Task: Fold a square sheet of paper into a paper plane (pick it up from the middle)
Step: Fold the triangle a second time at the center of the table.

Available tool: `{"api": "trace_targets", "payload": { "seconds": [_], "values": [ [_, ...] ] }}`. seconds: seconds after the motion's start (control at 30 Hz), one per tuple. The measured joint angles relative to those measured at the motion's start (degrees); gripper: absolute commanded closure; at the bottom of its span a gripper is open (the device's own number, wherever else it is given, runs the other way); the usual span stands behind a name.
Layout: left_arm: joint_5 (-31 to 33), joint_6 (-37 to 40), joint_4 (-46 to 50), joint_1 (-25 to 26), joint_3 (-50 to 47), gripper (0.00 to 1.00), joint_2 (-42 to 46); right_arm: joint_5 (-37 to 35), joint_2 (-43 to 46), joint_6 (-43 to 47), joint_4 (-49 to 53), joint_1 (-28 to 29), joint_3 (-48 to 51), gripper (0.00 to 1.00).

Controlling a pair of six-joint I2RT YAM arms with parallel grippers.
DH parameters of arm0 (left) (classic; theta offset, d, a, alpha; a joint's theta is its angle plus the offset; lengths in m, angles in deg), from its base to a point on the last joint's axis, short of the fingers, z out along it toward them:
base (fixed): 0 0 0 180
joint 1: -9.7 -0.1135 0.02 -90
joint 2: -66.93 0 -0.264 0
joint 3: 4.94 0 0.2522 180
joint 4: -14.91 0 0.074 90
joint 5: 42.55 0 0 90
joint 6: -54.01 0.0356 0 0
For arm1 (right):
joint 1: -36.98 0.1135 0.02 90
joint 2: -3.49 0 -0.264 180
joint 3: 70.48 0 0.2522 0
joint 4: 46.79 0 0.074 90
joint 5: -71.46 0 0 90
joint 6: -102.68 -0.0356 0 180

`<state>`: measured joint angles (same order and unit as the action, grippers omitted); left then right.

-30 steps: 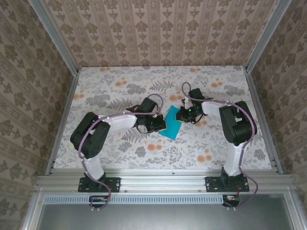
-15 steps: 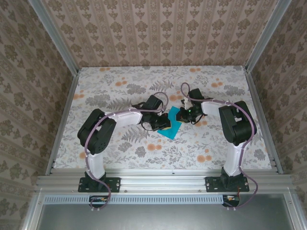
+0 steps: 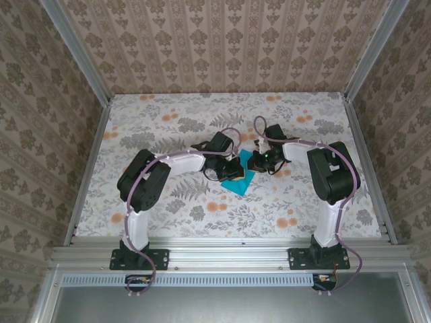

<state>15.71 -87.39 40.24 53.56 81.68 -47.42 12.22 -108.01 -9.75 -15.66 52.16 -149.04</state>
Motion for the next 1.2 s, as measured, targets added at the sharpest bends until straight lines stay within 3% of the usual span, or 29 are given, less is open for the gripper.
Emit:
{"api": "trace_targets", "payload": {
  "seconds": [1.2],
  "values": [
    [0.24,1.05,1.79,0.04,3.52,0.95,-4.87,0.04,0.00,-0.02,-0.02,0.11,0.00,0.90]
  ]
}}
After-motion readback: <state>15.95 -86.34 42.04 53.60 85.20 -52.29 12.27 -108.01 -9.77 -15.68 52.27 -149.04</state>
